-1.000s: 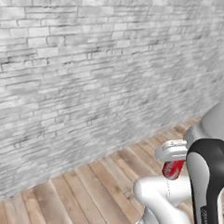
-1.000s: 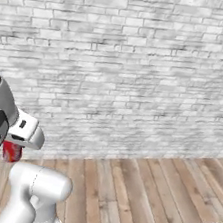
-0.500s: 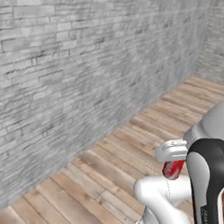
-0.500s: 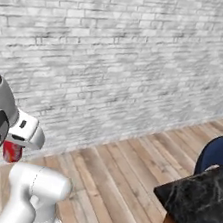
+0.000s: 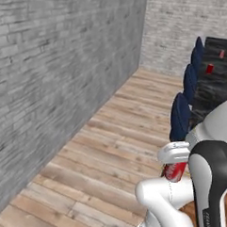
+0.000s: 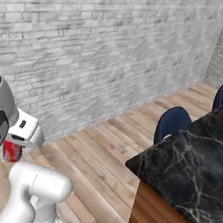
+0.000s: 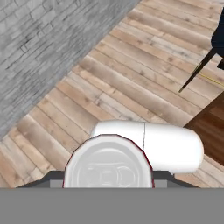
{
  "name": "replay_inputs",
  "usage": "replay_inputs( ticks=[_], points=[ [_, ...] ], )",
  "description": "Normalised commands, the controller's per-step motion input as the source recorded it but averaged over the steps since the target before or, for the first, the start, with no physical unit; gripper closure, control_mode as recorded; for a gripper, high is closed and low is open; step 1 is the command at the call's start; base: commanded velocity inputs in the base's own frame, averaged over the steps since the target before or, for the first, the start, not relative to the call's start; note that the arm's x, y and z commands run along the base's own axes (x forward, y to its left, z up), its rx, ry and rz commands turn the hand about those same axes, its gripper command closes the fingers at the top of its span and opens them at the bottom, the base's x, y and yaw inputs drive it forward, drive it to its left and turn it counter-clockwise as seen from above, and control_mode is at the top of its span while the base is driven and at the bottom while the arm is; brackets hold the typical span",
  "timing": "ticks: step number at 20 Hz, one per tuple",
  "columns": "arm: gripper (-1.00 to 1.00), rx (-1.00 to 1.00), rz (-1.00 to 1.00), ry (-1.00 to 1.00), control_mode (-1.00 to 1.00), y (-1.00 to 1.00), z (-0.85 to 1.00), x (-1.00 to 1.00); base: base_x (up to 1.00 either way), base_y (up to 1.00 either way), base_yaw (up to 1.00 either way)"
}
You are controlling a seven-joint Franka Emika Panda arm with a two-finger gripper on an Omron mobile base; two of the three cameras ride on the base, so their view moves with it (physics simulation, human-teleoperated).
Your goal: Four empty soda cans are scattered around the kitchen. Gather all the cans and cluster them next to the stove for recycling.
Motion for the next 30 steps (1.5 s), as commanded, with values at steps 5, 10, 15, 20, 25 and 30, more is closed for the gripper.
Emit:
replay_inputs(
  ticks=[5, 10, 15, 20, 25, 30],
  points=[
    [1.00, 0.00, 0.00, 0.00, 1.00, 0.00, 0.00, 0.00, -0.01, -0.49, -0.45],
    [1.00, 0.00, 0.00, 0.00, 1.00, 0.00, 0.00, 0.00, -0.01, -0.55, -0.39],
    [1.00, 0.00, 0.00, 0.00, 1.00, 0.00, 0.00, 0.00, -0.01, -0.62, -0.28],
    [1.00, 0.00, 0.00, 0.00, 1.00, 0.00, 0.00, 0.00, -0.08, -0.79, -0.24],
    [1.00, 0.00, 0.00, 0.00, 1.00, 0.00, 0.00, 0.00, -0.07, -0.80, -0.24],
    [1.00, 0.00, 0.00, 0.00, 1.00, 0.00, 0.00, 0.00, -0.11, -0.78, -0.27]
  ],
)
